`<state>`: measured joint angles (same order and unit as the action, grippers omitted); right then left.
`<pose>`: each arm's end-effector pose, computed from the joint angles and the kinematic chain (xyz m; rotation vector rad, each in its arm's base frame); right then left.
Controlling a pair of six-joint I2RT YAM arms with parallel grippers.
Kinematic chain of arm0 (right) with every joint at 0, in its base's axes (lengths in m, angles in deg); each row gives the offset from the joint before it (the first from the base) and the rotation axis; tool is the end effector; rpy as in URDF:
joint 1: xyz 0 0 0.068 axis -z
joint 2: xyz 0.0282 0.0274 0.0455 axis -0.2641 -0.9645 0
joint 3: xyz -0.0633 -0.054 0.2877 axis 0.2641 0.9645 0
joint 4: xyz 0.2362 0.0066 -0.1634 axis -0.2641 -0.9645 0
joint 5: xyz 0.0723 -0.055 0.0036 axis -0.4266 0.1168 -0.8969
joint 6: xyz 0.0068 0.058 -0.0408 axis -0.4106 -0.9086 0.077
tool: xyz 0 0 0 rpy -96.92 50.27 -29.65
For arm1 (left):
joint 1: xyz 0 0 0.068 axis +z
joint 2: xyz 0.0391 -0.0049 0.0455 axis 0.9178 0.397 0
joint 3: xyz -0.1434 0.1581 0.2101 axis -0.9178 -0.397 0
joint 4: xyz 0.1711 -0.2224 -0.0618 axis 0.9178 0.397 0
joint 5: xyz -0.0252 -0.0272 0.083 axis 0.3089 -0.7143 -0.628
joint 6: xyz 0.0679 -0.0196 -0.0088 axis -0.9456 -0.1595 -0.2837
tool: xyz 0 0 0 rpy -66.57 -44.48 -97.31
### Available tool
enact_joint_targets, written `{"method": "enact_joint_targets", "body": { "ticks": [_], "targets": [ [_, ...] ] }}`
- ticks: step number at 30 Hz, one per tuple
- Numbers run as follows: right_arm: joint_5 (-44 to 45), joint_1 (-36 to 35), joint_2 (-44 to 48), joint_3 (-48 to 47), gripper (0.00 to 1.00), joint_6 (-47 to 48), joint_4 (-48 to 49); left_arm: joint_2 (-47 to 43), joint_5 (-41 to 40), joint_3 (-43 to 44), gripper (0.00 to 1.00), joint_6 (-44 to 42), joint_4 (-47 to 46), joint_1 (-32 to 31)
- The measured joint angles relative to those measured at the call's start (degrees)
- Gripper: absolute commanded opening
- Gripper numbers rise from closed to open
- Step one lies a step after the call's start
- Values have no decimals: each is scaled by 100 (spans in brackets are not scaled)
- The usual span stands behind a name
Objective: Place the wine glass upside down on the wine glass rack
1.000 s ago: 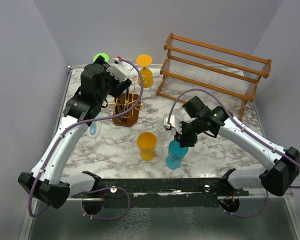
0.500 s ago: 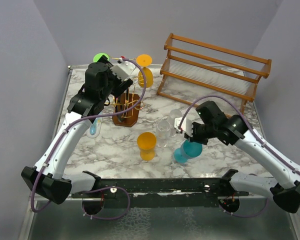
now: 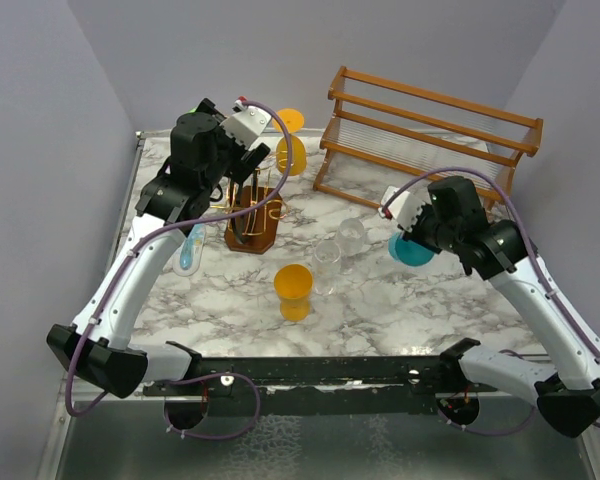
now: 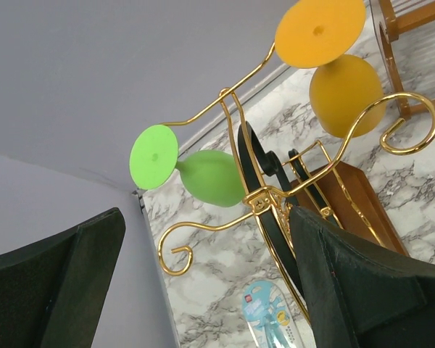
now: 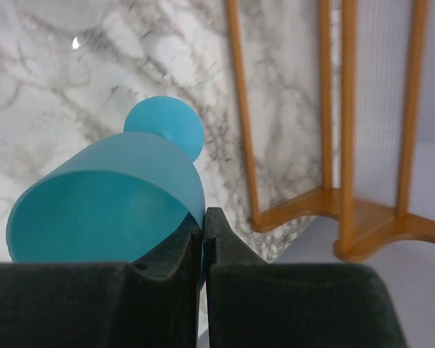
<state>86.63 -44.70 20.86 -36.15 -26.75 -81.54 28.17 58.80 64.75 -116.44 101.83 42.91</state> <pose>0.1930 0.1007 0.3639 -1.3347 2.0674 -0.2135 0.3007 -0.1212 0.4744 0.6908 1.6832 0.2159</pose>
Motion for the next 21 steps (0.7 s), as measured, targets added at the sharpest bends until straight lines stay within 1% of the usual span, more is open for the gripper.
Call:
{"method": "enact_joint_targets", "body": {
  "ticks": [5, 10, 14, 21],
  "targets": [
    [66, 0, -74, -540, 2, 175, 603, 0, 166, 17, 99, 190, 2, 2],
    [-57, 4, -533, -1572, 2, 256, 1178, 13, 479, 136, 99, 551, 28, 2],
    [-560, 15, -796, -2197, 2, 153, 1611, 46, 922, 319, 99, 1097, 44, 59],
    [-1700, 15, -1088, -2793, 2, -575, 2192, 120, 2275, 562, 99, 2450, 61, 299]
  ]
}}
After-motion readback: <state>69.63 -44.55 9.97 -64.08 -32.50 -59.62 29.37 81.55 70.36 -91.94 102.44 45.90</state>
